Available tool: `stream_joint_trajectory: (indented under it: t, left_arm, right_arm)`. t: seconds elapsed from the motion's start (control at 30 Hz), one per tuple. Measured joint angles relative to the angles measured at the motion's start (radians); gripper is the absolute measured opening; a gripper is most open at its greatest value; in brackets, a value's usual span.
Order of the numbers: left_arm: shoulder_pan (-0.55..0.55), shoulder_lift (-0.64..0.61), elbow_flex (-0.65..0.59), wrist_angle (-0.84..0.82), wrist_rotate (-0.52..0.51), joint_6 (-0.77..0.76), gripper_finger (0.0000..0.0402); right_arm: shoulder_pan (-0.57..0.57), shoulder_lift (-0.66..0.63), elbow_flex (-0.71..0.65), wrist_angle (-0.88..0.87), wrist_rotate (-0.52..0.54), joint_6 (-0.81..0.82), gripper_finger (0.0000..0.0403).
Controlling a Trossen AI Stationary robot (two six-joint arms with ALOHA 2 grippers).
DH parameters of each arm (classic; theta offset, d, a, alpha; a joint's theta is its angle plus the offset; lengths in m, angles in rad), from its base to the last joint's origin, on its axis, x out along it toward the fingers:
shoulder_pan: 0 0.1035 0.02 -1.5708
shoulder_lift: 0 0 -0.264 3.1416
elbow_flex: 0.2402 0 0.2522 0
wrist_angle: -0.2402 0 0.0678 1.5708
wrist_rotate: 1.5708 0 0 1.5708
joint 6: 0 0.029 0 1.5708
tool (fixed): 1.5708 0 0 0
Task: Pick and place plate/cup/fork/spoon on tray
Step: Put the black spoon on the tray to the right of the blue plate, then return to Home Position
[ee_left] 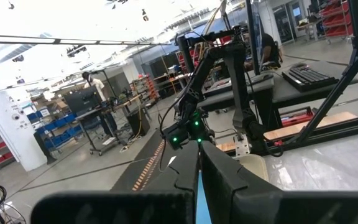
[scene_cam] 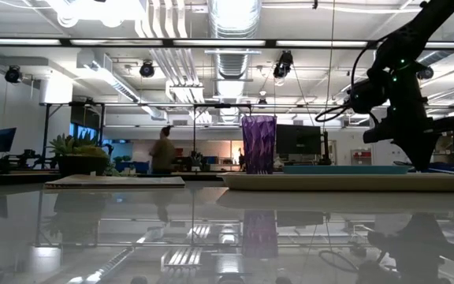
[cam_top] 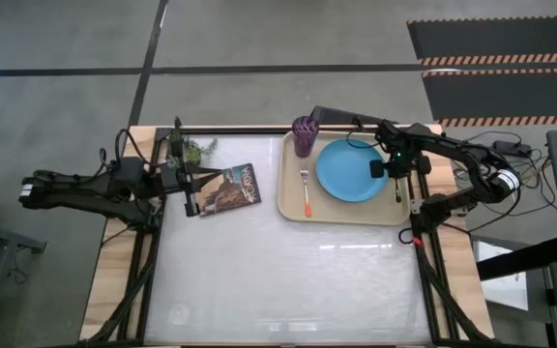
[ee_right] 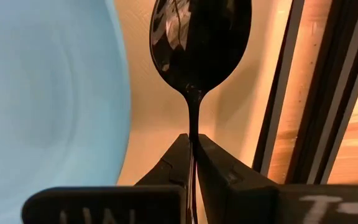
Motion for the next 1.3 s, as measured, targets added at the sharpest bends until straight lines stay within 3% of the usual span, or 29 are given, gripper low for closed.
stream_joint_trajectory:
  t: [0.13, 0.53, 0.83, 1.03, 1.3]
  left_arm:
    - [0.000, 0.000, 0.000, 0.000, 0.000, 0.000, 0.0000]
    - [0.000, 0.000, 0.000, 0.000, 0.000, 0.000, 0.0000]
    - [0.000, 0.000, 0.000, 0.000, 0.000, 0.001, 0.0000]
    - [0.000, 0.000, 0.000, 0.000, 0.000, 0.000, 0.0000]
    - [0.000, 0.015, 0.000, -0.002, 0.000, -0.061, 0.0000]
  right_arm:
    - [0.000, 0.000, -0.001, 0.005, 0.000, 0.014, 0.0020]
    - [0.000, 0.000, -0.002, 0.006, 0.000, -0.001, 0.0105]
    - [0.032, -0.051, 0.071, -0.043, -0.039, 0.018, 0.0125]
    - [0.178, -0.215, 0.154, -0.034, -0.022, 0.055, 0.0114]
    - [0.586, -0.518, 0.166, 0.104, 0.188, 0.123, 0.0091]
